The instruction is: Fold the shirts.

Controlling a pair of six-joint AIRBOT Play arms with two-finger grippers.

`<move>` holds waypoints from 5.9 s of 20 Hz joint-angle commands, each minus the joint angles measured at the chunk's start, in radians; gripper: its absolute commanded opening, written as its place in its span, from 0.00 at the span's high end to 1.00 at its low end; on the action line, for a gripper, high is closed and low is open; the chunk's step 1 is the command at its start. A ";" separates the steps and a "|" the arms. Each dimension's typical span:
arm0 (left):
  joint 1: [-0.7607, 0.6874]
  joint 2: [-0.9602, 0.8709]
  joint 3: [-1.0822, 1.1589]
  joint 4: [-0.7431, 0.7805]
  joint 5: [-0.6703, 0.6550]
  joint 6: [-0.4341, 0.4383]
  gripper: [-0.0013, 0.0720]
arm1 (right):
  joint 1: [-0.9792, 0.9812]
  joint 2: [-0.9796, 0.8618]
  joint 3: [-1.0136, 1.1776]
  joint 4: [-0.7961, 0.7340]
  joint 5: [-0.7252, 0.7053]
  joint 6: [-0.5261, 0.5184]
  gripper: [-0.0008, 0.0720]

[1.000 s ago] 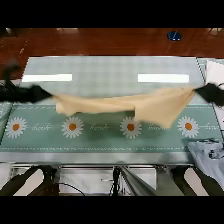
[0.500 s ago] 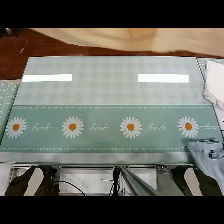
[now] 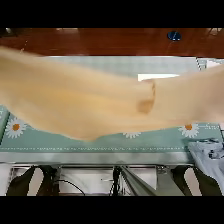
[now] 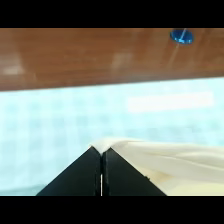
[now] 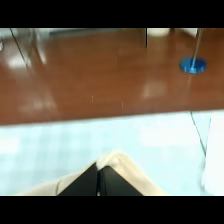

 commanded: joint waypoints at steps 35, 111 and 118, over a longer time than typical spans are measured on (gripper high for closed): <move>-0.430 -0.507 -1.293 -0.143 0.967 0.253 0.95 | 0.393 -0.573 -1.131 -0.012 -1.033 -0.058 0.95; -0.436 -0.518 -1.292 -0.138 0.830 0.308 0.95 | 0.213 -0.426 -1.085 0.662 -0.796 -0.471 0.37; -0.436 -0.518 -1.292 -0.135 0.831 0.308 0.95 | 0.079 -0.430 -0.940 0.172 -0.758 -0.296 0.37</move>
